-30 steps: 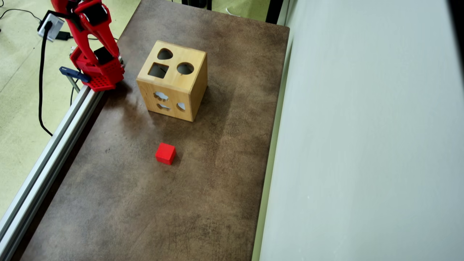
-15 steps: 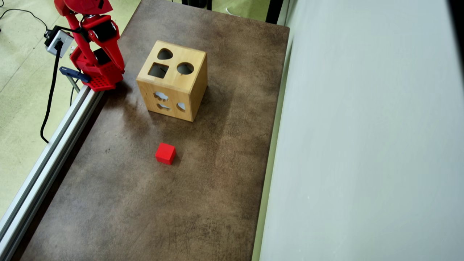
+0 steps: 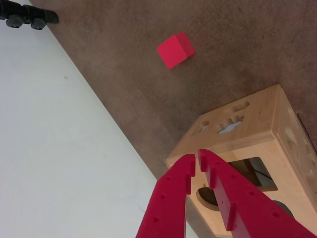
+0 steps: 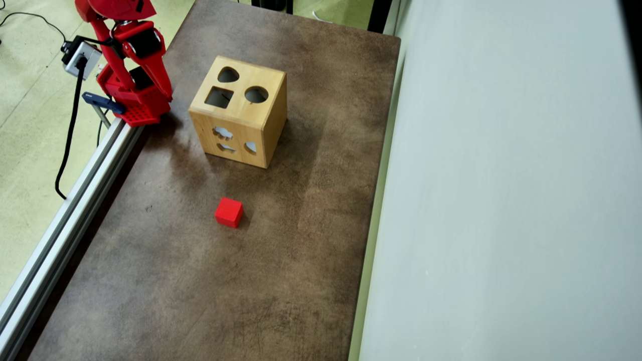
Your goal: Pick and place the red cube on the square hole
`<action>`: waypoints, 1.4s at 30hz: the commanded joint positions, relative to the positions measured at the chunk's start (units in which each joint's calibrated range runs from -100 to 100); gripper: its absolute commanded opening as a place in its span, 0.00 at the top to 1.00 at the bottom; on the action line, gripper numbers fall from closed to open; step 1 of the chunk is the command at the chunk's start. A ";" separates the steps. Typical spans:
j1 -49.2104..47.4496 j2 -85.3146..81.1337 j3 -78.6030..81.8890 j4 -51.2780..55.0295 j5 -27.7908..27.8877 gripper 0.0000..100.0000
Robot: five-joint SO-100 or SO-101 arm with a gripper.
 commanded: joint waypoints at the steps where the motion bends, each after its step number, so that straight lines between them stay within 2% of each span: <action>1: 0.31 -0.11 -1.32 -0.07 0.15 0.98; 9: 0.38 0.14 -1.32 -0.07 0.29 0.95; 17: 0.31 0.23 -1.14 -0.07 0.34 0.67; 21: 0.31 2.78 -1.14 -0.07 0.34 0.59; 42: 0.31 5.15 -1.23 -0.07 2.44 0.58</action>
